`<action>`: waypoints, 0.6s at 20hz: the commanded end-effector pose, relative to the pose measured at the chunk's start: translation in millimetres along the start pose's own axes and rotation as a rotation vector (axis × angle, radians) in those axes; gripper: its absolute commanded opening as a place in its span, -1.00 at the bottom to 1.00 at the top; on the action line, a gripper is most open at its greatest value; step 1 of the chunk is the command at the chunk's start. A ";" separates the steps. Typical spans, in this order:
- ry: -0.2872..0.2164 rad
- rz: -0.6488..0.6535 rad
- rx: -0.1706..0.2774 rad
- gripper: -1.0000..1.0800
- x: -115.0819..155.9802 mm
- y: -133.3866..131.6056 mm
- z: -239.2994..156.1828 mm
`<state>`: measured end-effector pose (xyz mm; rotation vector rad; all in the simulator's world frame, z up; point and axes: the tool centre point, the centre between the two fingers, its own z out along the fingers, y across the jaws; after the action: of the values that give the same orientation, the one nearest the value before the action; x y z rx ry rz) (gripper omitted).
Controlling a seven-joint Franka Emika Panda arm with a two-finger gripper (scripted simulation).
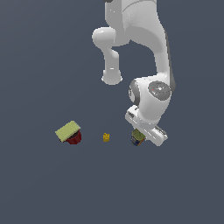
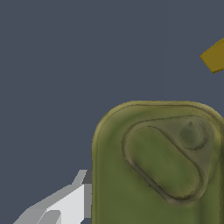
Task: Pick up a designated object from a clutter of objects.
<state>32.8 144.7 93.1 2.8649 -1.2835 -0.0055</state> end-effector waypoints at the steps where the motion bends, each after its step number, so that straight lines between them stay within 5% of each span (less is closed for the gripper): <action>1: 0.002 0.000 0.004 -1.00 -1.9 6.2 -16.3; 12: 0.002 0.000 0.004 -1.00 -17.4 50.4 -100.1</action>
<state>-10.5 126.6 179.4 2.8654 -1.2838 -0.0045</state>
